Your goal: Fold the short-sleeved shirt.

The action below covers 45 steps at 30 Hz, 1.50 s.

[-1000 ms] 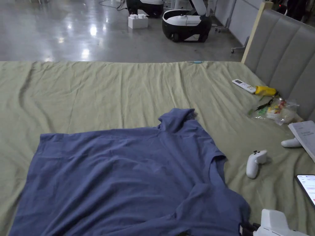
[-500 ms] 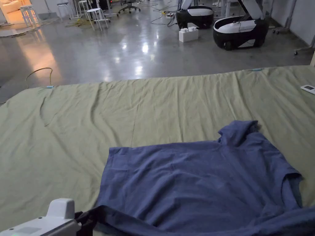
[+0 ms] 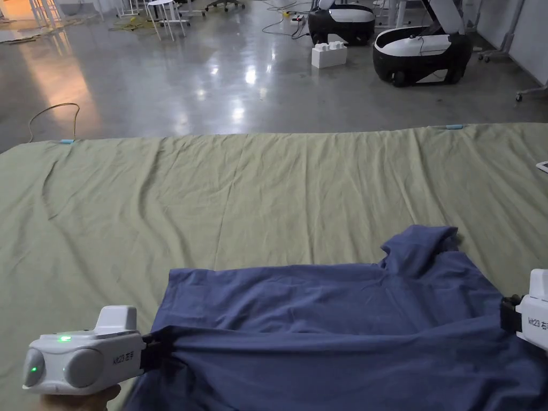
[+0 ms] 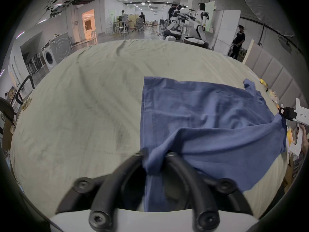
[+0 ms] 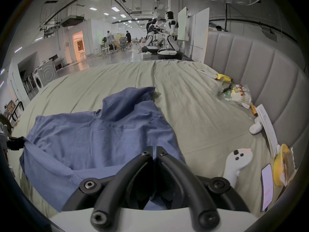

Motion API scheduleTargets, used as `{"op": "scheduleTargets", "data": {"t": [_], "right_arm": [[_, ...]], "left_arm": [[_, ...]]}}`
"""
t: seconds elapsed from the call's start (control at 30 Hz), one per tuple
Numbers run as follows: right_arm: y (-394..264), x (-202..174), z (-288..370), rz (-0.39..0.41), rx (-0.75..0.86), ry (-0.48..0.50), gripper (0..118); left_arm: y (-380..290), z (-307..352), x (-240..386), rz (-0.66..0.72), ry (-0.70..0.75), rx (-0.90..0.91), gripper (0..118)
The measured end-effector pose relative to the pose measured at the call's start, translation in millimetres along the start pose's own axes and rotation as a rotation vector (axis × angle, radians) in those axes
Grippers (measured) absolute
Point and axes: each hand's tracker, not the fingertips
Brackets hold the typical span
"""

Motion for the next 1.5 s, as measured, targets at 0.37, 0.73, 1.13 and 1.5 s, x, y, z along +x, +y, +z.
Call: {"op": "scheduleTargets", "data": {"t": [0.37, 0.73, 1.13, 1.5], "right_arm": [[-50.9, 29.5, 99.6, 0.079, 0.194, 0.106, 74], [-124.4, -11.0, 305.8, -0.114, 0.511, 0.169, 74], [-141.9, -57.7, 367.0, -0.025, 0.562, 0.228, 1], [-134.2, -57.4, 353.1, -0.065, 0.514, 0.245, 1]], "left_arm": [[-63.4, 154.8, -17.5, 0.043, -0.089, 0.369, 92], [-162.1, 337.7, 57.6, -0.138, 0.020, 0.706, 90], [-186.2, 386.7, 96.5, -0.096, -0.048, 0.770, 0], [-178.8, 377.4, 84.1, -0.050, -0.068, 0.739, 0]]}}
